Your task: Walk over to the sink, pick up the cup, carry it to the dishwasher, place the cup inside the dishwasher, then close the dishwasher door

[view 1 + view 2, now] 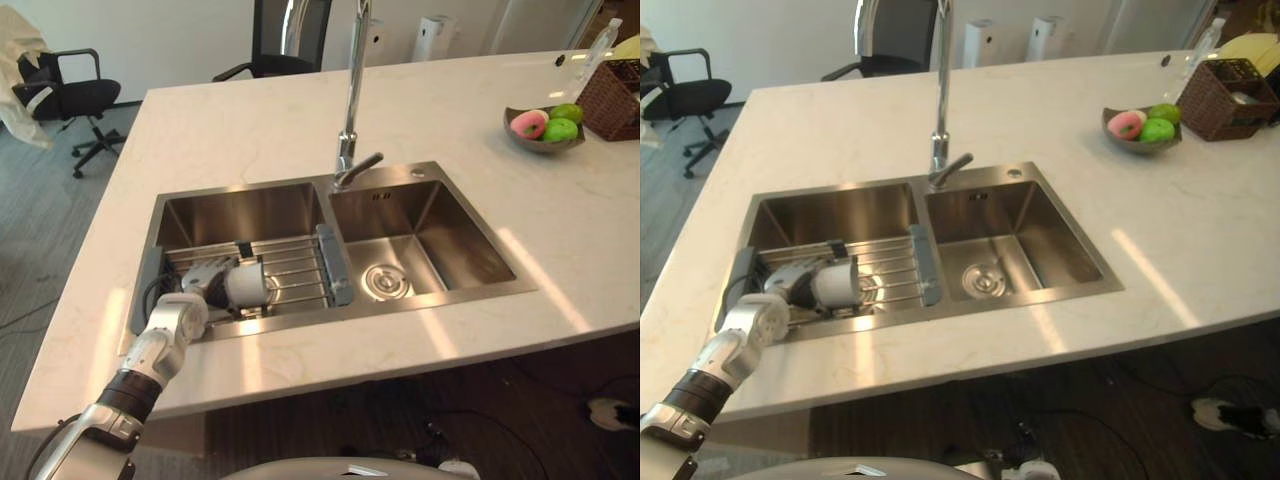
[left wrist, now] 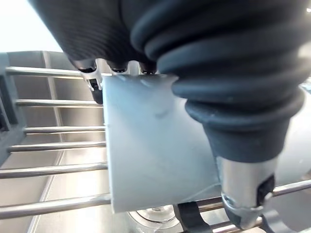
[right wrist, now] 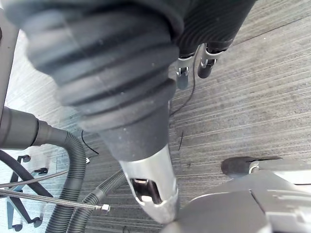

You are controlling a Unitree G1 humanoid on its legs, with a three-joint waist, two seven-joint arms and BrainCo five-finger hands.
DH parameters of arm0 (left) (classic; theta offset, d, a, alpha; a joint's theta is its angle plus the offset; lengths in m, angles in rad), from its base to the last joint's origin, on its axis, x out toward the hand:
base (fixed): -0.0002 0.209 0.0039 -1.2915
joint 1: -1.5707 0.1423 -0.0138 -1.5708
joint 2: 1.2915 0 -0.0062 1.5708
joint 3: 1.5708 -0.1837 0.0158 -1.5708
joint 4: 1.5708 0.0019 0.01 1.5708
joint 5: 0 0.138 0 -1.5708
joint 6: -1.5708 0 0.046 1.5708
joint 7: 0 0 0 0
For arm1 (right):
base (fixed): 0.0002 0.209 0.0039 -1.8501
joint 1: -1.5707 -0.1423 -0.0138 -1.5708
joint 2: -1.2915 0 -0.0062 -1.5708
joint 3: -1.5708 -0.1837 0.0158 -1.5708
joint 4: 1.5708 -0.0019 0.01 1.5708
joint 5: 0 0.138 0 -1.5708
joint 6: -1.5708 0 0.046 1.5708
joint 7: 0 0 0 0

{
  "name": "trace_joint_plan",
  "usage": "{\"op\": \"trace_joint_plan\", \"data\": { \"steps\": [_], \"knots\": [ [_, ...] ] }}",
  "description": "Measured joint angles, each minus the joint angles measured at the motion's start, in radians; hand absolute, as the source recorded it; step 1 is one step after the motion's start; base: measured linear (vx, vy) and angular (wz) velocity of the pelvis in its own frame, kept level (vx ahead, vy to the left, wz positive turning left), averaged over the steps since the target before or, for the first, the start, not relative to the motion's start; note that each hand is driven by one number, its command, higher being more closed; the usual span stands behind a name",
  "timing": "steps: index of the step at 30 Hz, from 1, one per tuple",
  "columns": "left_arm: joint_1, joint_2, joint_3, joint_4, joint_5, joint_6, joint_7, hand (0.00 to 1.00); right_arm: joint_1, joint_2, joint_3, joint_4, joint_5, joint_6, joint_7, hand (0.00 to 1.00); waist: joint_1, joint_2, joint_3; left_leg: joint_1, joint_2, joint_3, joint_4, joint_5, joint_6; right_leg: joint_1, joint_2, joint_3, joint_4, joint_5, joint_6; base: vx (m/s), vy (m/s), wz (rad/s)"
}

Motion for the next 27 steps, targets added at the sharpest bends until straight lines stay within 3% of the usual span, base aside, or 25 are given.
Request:
{"op": "trace_joint_plan", "data": {
  "steps": [4,5,10,14,18,27],
  "knots": [
    [-0.004,-0.001,-0.006,0.027,0.039,0.035,-0.014,0.00,0.000,-0.003,0.001,0.002,0.000,0.001,0.001,0.00,-0.004,0.005,-0.007,0.006,0.000,0.001,0.000,0.000,0.000,0.005,0.001,0.002,0.000,0.000,0.000,0.00,0.000,-0.01],
    [-0.004,-0.002,-0.007,0.040,0.041,0.051,-0.018,1.00,0.000,-0.003,0.001,0.002,0.000,0.001,0.002,0.00,-0.005,0.005,-0.007,0.011,0.001,0.004,-0.001,-0.001,0.000,0.009,0.001,0.005,-0.002,0.000,0.000,0.00,0.000,-0.05],
    [-0.004,-0.033,-0.001,0.084,0.050,0.116,-0.032,1.00,0.006,-0.008,0.001,0.002,-0.001,0.002,0.005,0.00,-0.004,0.008,-0.019,0.019,0.000,0.018,-0.005,-0.004,0.001,0.010,0.001,0.018,-0.007,-0.002,0.003,-0.02,-0.007,-0.08],
    [-0.001,-0.081,0.027,0.124,0.036,0.172,0.018,1.00,0.004,-0.009,0.000,0.002,-0.001,0.017,0.017,0.00,0.000,0.004,-0.020,0.019,0.001,0.017,-0.006,-0.005,0.000,0.007,0.002,0.019,-0.007,-0.003,0.009,-0.04,-0.018,-0.03],
    [0.001,-0.101,0.043,0.152,0.014,0.175,0.080,1.00,0.002,-0.009,0.000,0.002,-0.001,0.019,0.023,0.00,0.000,0.003,-0.021,0.017,0.000,0.017,-0.006,-0.007,-0.004,0.004,0.000,0.019,-0.007,-0.002,0.010,-0.02,-0.007,-0.03],
    [-0.003,-0.088,0.044,0.157,-0.068,0.117,0.098,1.00,0.002,-0.009,0.000,0.003,-0.003,0.018,0.025,0.00,0.001,0.003,-0.022,0.018,-0.005,0.015,-0.006,-0.008,0.000,0.004,-0.003,0.017,-0.007,0.000,0.014,0.00,0.000,0.00]
  ]
}}
